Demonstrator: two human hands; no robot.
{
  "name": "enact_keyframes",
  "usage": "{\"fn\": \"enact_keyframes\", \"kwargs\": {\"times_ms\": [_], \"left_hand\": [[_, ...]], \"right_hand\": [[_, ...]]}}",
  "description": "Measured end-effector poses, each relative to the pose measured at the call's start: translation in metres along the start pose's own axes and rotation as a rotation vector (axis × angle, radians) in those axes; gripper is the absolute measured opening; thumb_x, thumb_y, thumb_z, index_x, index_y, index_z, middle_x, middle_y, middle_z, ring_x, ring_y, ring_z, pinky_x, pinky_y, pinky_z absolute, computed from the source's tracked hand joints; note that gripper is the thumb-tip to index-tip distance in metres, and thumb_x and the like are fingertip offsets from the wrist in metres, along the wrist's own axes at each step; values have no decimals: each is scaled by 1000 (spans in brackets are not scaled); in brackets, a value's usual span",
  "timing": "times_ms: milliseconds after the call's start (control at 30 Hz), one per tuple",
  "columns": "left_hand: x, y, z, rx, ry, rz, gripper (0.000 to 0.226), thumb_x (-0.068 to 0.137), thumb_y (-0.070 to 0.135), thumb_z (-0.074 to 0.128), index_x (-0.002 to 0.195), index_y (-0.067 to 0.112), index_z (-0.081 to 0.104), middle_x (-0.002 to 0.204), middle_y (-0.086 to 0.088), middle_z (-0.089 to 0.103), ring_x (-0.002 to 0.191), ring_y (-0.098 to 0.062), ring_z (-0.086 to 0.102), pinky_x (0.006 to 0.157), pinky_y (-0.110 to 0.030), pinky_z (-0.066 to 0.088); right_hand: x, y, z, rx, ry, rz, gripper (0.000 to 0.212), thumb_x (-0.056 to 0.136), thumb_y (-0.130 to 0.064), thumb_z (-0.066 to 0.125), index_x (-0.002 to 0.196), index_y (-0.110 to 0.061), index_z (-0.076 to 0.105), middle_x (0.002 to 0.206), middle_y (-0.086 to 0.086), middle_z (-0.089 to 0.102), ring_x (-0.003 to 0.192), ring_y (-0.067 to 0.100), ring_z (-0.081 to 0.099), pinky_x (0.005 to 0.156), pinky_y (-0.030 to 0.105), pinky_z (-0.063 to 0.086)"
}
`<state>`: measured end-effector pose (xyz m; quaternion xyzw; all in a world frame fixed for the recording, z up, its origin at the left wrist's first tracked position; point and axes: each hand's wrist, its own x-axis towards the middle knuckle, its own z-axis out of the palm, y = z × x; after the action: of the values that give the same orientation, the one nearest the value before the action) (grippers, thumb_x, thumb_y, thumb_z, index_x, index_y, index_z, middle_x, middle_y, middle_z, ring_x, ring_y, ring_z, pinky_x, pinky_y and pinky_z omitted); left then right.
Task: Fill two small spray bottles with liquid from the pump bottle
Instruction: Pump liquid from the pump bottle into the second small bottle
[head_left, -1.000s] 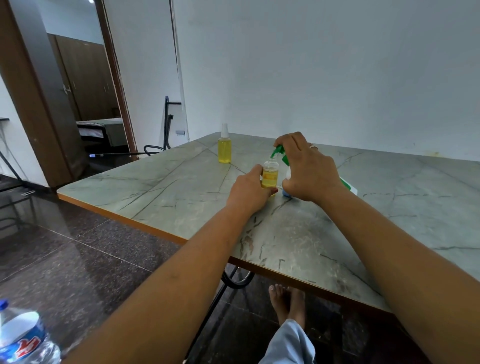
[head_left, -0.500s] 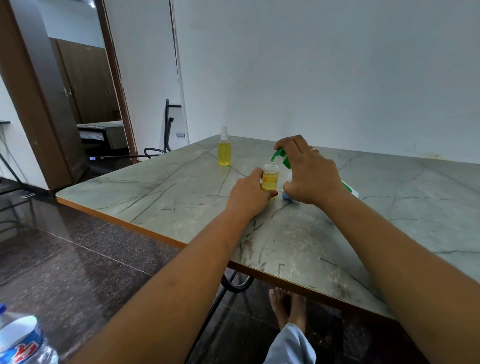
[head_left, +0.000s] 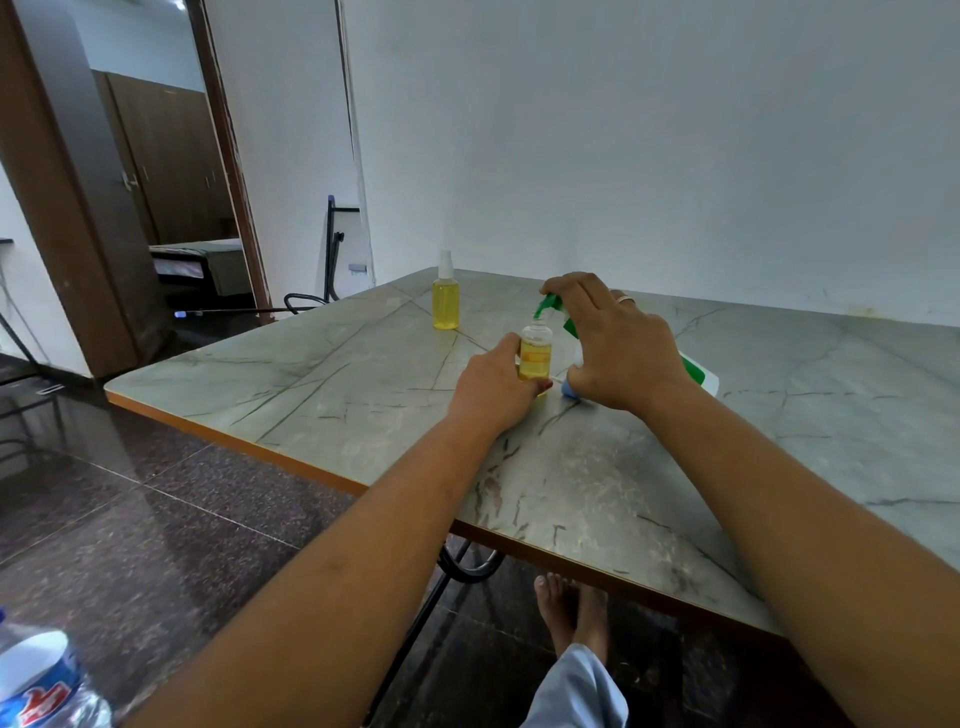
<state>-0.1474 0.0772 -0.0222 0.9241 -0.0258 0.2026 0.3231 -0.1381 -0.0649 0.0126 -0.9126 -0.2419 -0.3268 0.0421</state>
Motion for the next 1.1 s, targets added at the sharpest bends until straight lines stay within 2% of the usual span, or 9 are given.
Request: {"fn": "enact_keyframes", "kwargs": {"times_ms": [100,233,500,700,833,1000,1100], "left_hand": [[0,1,0,18,-6,-11,49,86,38,63,126,17,43,122,-10,59,106,-25,57,82,-29,43],[0,2,-1,24,-11,-13,50,86,37,63,127,17,43,123,-10,59,107,-25,57,81,-30,44],[1,1,0,16,-6,-18,47,86,37,63,124,18,44,122,-9,60,105,-25,57,81,-30,44],[2,2,0,37,-24,-30,49,87,39,62,127,19,42,124,-10,59,107,-25,57,82,-30,44],[1,1,0,9,-17,-18,48,87,38,62,126,19,43,120,-10,60,105,-25,58,81,-31,45],[2,-1,-1,-18,-19,-24,47,86,37,63,125,18,44,120,-9,61,107,-25,58,82,-31,43],[1,0,-2,-12,-22,-9,43,86,36,63,121,16,45,116,-11,62,103,-27,58,77,-30,42]], "right_hand": [[1,-1,-1,59,8,25,74,62,-19,70,127,-28,35,125,-6,39,91,23,56,63,35,52],[2,-3,-2,77,14,32,66,65,-18,69,123,-25,38,120,-3,39,86,22,55,60,30,43],[1,-2,0,36,0,5,77,65,-21,69,132,-29,33,129,-6,40,94,23,57,60,28,41],[4,-1,0,107,19,32,67,64,-18,70,123,-26,40,120,-4,40,85,19,54,58,27,37],[4,-3,1,85,28,9,68,65,-20,70,125,-24,39,122,-3,41,87,22,56,59,28,43],[2,-1,3,30,1,-15,82,64,-20,69,137,-29,30,134,-6,39,97,25,59,62,30,45],[1,0,0,73,11,-10,80,63,-18,69,134,-29,33,131,-6,40,92,24,58,60,30,45]]}}
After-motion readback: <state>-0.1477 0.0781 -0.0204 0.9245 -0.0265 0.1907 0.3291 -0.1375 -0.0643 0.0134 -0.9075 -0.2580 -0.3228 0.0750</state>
